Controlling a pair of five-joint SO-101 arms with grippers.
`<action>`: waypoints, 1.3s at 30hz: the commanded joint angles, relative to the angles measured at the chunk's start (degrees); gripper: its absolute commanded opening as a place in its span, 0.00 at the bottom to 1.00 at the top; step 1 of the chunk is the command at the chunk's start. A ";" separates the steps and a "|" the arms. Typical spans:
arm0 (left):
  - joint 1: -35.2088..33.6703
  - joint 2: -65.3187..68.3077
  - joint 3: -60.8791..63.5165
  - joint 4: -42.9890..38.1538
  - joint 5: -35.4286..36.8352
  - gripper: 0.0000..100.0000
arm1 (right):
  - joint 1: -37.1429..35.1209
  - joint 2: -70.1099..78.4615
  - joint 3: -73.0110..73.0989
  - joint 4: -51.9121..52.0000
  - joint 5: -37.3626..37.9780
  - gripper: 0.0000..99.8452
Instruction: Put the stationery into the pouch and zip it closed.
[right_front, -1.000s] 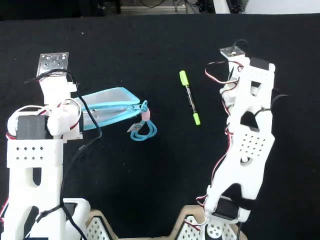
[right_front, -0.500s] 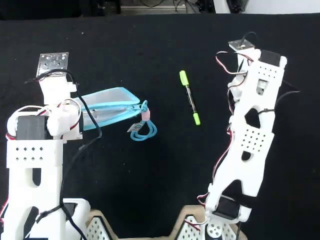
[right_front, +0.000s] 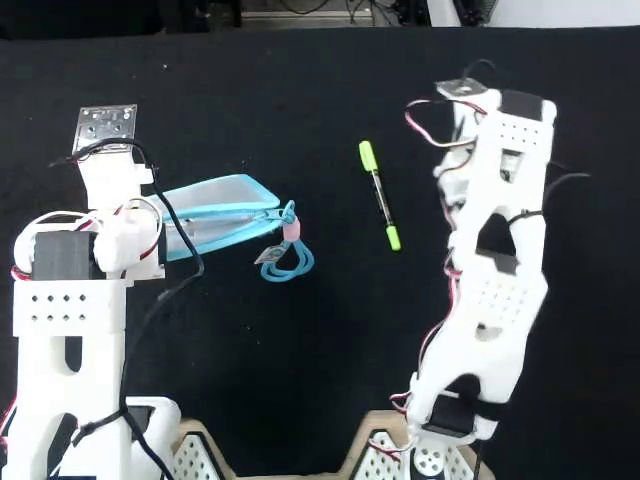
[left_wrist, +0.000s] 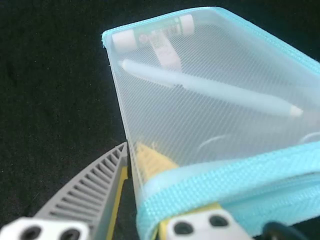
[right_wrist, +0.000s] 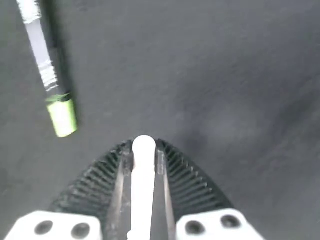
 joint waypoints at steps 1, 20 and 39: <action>0.04 0.53 1.98 -0.26 0.09 0.03 | -4.22 -17.19 13.41 -1.49 -0.53 0.01; 0.04 0.53 2.77 -0.26 0.18 0.03 | -33.05 -88.57 58.15 -22.77 -14.42 0.01; 0.13 0.53 2.77 -0.35 0.35 0.03 | -58.20 -126.20 84.97 -70.15 -21.63 0.01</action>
